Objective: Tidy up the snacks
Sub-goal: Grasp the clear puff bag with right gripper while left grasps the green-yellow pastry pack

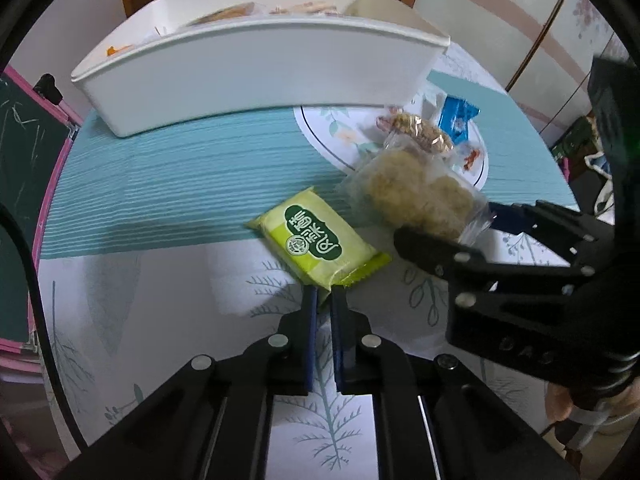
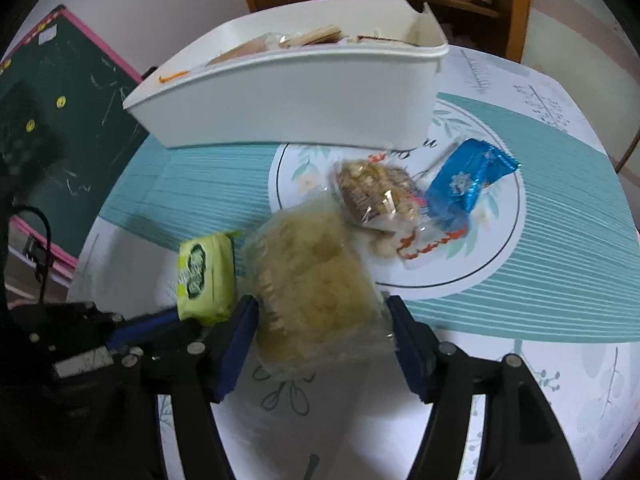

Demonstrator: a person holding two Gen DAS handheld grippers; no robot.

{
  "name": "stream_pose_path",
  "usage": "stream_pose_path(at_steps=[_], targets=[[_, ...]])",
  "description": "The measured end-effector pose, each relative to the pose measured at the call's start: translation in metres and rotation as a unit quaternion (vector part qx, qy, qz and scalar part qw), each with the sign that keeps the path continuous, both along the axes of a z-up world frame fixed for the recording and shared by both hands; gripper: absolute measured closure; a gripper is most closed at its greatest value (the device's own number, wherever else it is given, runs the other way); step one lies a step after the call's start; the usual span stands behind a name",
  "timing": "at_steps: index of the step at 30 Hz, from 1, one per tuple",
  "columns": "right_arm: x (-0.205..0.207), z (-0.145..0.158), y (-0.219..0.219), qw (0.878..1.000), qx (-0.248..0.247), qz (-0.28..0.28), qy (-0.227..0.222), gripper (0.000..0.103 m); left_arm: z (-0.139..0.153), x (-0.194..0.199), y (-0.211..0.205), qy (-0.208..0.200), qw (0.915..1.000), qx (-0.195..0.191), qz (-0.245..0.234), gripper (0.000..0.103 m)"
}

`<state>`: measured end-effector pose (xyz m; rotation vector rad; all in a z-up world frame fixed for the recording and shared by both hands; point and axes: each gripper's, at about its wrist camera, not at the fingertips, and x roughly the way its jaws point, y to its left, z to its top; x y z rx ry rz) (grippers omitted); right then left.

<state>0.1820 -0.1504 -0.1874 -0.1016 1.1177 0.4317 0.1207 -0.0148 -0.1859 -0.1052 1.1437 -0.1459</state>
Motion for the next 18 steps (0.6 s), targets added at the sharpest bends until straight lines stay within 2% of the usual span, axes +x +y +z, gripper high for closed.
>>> stream_pose_path(at_steps=[2, 10, 18], targets=[[-0.003, 0.001, 0.002, 1.0, 0.002, 0.011, -0.01, 0.049, 0.006, -0.002, 0.006, -0.011, 0.9999, -0.001, 0.001, 0.1], [-0.012, 0.013, -0.005, 1.0, 0.02, -0.001, -0.023, 0.052, 0.029, -0.006, 0.003, -0.059, 0.9983, 0.005, -0.001, 0.101], [-0.02, 0.032, -0.01, 0.999, 0.031, -0.003, -0.044, 0.052, 0.038, -0.013, 0.001, -0.073, 0.9973, 0.0, 0.002, 0.101]])
